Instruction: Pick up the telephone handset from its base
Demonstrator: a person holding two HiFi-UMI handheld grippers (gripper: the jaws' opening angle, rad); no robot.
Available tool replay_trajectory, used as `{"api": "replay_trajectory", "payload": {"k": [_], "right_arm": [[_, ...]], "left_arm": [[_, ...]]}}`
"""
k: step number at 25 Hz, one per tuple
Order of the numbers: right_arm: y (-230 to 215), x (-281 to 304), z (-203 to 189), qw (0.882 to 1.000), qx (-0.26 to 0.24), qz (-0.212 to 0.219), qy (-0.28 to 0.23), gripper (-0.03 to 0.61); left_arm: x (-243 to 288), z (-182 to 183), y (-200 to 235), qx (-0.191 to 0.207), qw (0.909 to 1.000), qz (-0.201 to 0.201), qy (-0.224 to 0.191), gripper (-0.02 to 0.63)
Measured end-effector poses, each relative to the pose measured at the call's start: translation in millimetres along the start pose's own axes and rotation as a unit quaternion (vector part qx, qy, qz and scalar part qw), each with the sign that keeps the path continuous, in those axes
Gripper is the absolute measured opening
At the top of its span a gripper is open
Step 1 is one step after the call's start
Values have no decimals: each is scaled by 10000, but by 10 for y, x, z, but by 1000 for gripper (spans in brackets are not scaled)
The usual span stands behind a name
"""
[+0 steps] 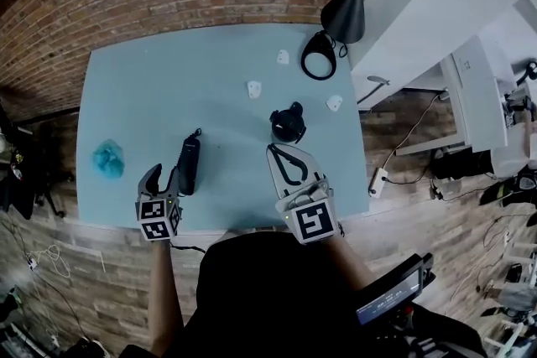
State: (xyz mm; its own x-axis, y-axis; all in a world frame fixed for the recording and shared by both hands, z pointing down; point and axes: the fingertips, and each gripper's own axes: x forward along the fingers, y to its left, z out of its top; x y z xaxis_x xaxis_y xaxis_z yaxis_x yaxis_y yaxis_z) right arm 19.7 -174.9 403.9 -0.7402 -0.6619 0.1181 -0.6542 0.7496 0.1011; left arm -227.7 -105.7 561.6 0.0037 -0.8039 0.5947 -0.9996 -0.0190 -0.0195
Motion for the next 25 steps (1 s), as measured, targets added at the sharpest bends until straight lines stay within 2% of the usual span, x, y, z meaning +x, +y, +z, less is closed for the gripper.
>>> {"api": "replay_trajectory", "payload": {"k": [2,5,7,11,13,16,21,25], "right_arm": [[-77,-22,-44,10000,32,-61,27,8],[-182,-56,-75,9998,87,-164,21,8],[-239,-69,-93,9997,98,-221,42,8],[-330,-69,-106,9995,107,-301,52,8],[-374,-62,-111,9994,100,-336,57,8],[-401,-41,-124,9993,82,-347,93,8],[-409,-27,-163,9991,71,-367,189,8],[-436,-21,-194,9988,87,-436,216,8]], "left_arm": [[139,-79,-37,4,9997,-87,245,250],[346,-191,-101,26,9983,-194,555,254],[482,-290,-135,-8,9967,-275,767,293],[687,-461,-118,-152,9939,-260,1063,294],[786,-543,-100,-176,9918,-258,1236,330],[909,-646,-69,-5,9893,-216,1446,330],[1100,-829,-91,-142,9850,-337,1689,330],[1180,-952,-88,-108,9812,-334,1897,330]]}}
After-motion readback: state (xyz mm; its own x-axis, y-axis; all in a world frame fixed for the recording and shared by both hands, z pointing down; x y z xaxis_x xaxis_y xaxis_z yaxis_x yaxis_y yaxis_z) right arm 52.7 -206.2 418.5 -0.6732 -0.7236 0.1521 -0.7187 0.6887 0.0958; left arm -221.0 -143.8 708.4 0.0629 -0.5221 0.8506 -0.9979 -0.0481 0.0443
